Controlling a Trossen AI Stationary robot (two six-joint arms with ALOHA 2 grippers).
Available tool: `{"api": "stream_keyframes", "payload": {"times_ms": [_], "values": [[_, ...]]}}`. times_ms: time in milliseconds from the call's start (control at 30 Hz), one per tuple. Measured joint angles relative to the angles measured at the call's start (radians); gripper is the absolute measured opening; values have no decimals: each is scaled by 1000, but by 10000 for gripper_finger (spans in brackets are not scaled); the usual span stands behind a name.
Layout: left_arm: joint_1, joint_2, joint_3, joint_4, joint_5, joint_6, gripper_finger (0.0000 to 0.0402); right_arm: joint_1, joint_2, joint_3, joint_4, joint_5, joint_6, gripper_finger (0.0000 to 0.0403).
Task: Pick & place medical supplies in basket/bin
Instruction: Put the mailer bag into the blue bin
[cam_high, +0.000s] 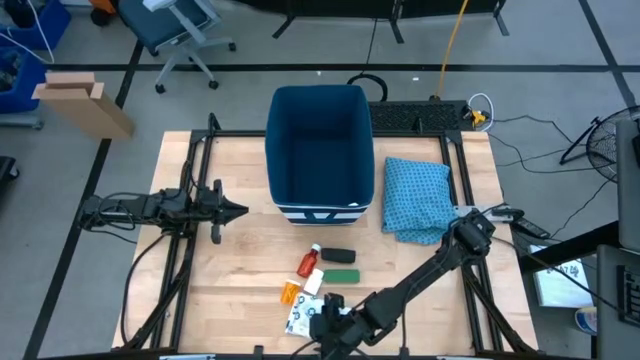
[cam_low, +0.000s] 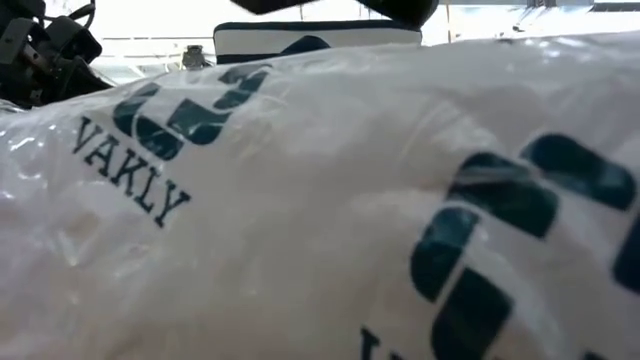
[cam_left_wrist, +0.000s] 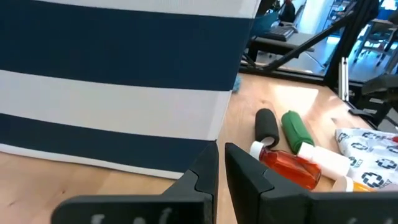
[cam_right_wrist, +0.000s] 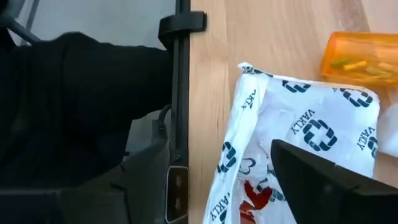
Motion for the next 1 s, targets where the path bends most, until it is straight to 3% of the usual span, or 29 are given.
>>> {"api": "stream_keyframes", "payload": {"times_ms": [367, 633, 733, 900, 1000], "values": [[1, 0, 0, 8, 1, -10, 33, 21, 89, 2, -49, -21, 8, 223], [1, 0, 0, 5, 5, -31, 33, 20, 109, -10, -60, 44, 23, 205], [1, 0, 0, 5, 6, -24, 33, 20, 110, -11, -64, 66, 37, 156], [1, 0, 0, 5, 5, -25, 33, 11, 113, -11, -65, 61, 80, 24], [1, 0, 0, 5, 5, -25, 33, 12, 108, -13, -53, 61, 51, 11]]}}
